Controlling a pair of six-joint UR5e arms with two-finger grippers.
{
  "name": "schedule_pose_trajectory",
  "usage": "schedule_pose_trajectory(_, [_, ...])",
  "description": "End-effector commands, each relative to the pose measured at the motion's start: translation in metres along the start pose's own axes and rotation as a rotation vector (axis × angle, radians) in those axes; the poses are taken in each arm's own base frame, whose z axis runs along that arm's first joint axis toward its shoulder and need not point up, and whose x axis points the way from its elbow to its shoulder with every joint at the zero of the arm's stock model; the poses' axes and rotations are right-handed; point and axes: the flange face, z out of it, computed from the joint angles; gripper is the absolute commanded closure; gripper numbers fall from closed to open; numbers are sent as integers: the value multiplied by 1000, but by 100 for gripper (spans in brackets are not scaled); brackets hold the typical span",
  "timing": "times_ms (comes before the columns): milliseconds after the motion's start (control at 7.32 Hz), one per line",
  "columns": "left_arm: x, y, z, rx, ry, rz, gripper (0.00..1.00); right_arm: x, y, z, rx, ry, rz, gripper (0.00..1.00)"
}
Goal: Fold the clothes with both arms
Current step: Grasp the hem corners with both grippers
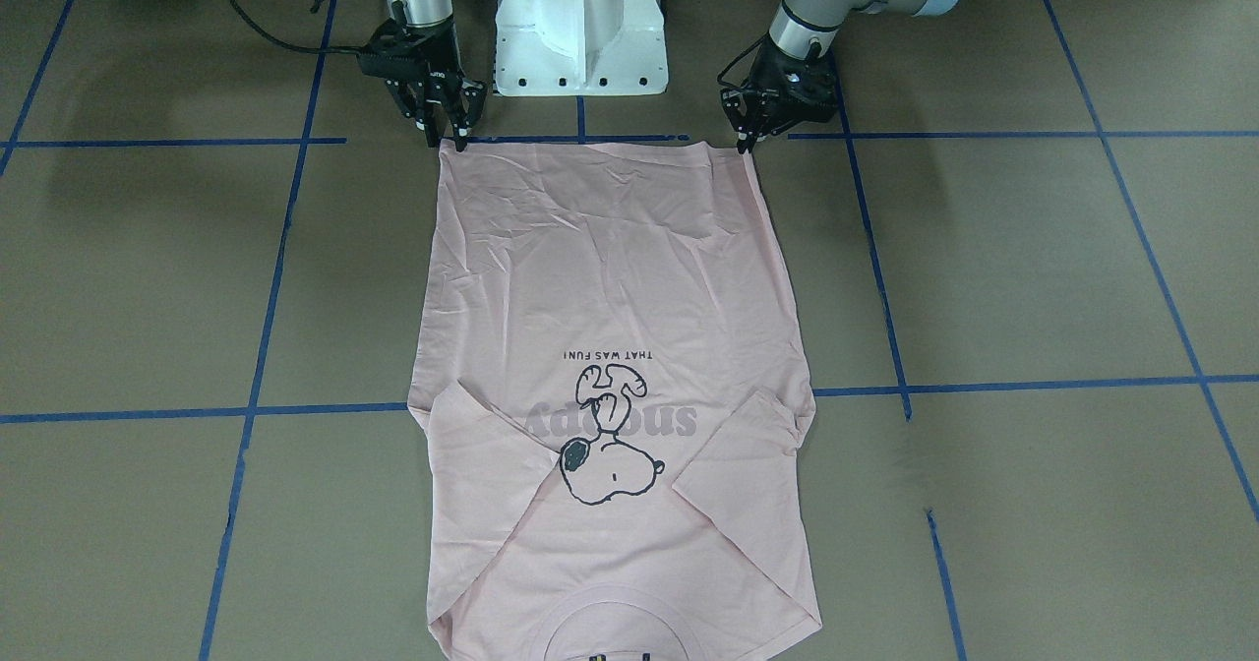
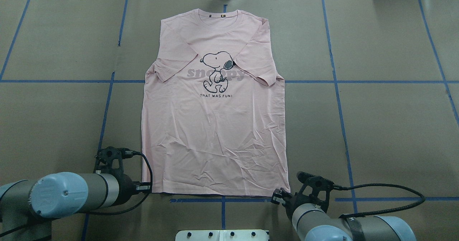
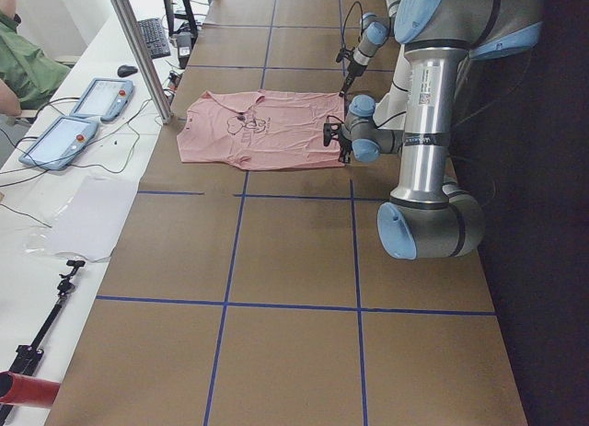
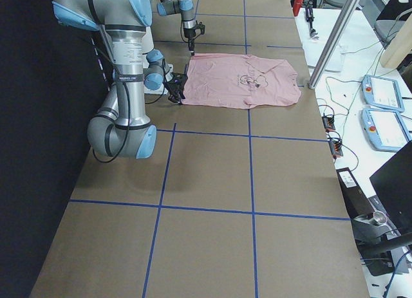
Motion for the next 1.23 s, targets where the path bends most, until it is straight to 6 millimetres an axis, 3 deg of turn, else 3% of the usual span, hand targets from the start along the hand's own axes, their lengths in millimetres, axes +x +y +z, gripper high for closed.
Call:
schedule_pose_trajectory(0, [0, 0, 0, 0, 0, 0, 100, -1, 0, 2, 7, 1, 0, 52])
schedule_pose_trajectory(137, [0, 0, -1, 0, 2, 0, 100, -2, -1, 2, 8, -1, 2, 71])
schedule_pose_trajectory(273, [0, 0, -1, 0, 2, 0, 100, -2, -3, 3, 12, 0, 2, 100])
schedule_pose_trajectory(546, [2, 0, -2, -1, 5, 0, 100, -3, -19, 4, 26, 2, 5, 100])
schedule_pose_trajectory(683, [7, -1, -12, 1, 23, 0, 100, -7, -27, -7, 26, -13, -27, 100])
schedule_pose_trajectory(956, [13, 4, -69, -84, 73, 4, 100, -1, -67, -66, -11, -58, -38, 100])
schedule_pose_trajectory(1093, [26, 7, -121, -118, 82, 8, 100, -1, -81, -116, -37, -71, -41, 100])
